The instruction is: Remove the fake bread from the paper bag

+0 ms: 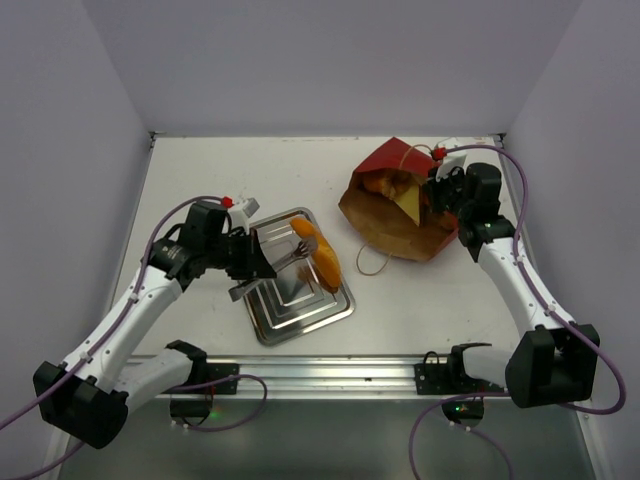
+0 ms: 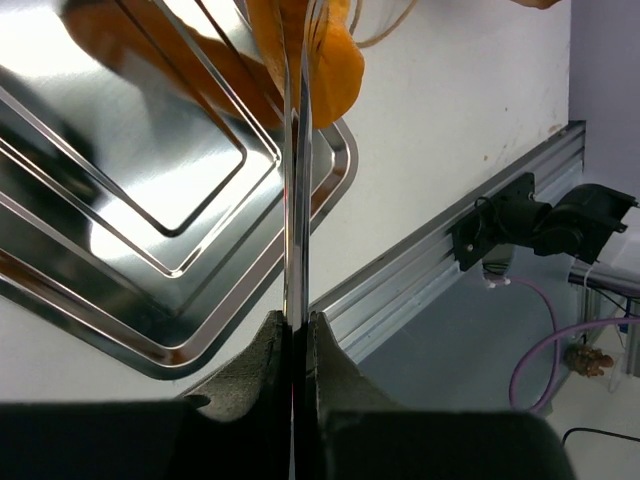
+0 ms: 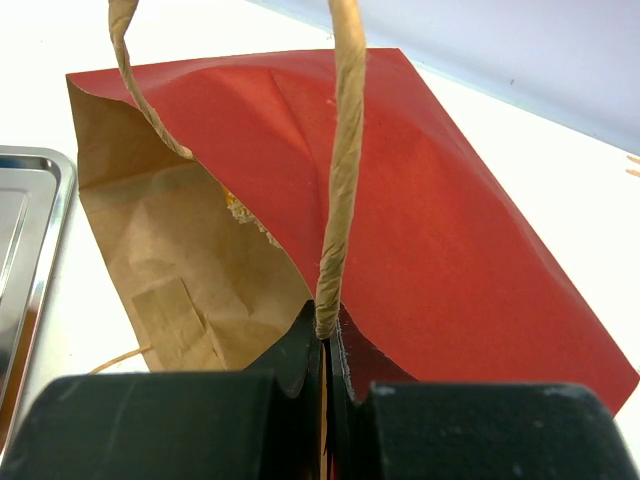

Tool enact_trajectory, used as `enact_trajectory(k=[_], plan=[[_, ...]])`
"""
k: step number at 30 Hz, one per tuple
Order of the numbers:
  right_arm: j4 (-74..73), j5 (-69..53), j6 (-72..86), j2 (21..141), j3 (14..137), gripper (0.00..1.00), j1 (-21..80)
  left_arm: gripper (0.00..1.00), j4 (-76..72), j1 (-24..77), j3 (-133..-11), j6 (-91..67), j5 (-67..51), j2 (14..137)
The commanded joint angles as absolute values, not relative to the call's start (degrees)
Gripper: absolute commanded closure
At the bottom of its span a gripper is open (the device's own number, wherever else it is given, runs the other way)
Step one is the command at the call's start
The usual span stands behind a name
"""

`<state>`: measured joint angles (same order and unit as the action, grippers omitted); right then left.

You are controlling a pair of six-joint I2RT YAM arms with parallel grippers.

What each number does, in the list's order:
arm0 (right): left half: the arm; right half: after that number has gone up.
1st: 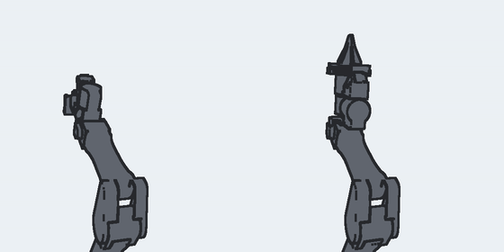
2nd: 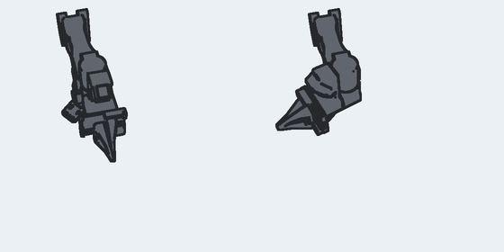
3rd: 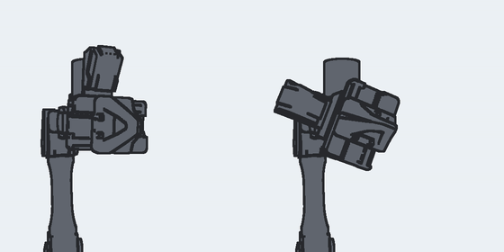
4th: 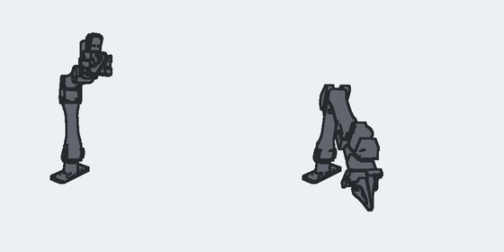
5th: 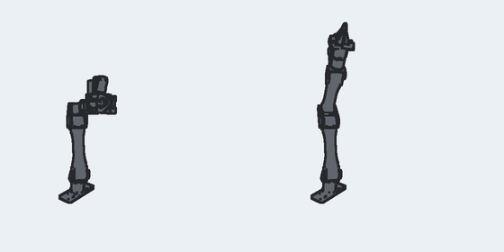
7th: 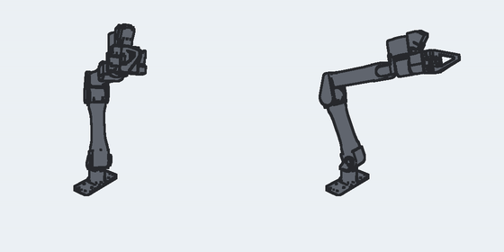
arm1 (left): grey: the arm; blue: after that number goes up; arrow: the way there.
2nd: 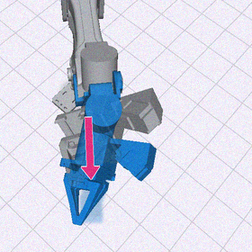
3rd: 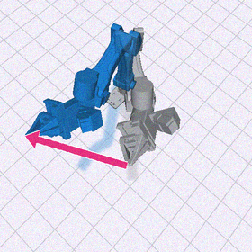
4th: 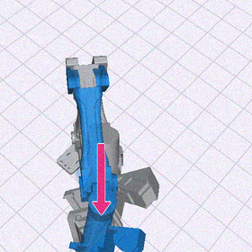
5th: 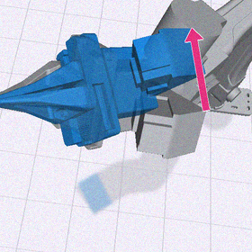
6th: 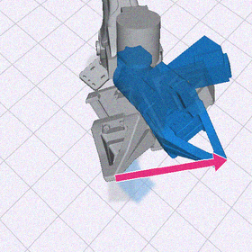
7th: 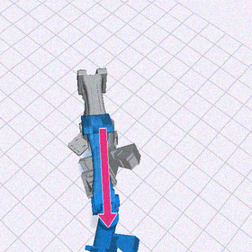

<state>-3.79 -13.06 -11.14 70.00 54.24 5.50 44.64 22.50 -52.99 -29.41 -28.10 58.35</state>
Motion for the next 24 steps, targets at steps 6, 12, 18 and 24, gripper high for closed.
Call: enact_trajectory(k=[6, 12, 18, 24], plan=[[-2.2, -13.6, -10.6, 69.3, 54.1, 1.00, 5.0, 1.00, 45.0, 22.1, -53.3, -29.6, -33.7, 58.1], [-2.2, -13.8, -10.5, 69.1, 54.1, 1.00, 5.1, 1.00, 45.7, 22.1, -53.5, -29.0, -33.0, 59.6], [-2.0, -14.2, -10.4, 69.3, 54.1, 1.00, 5.1, 1.00, 47.3, 22.1, -52.3, -26.7, -30.2, 61.8], [-2.3, -14.2, -10.5, 69.2, 54.1, 1.00, 5.1, 0.94, 45.4, 20.7, -53.3, -24.6, -28.5, 66.8]])
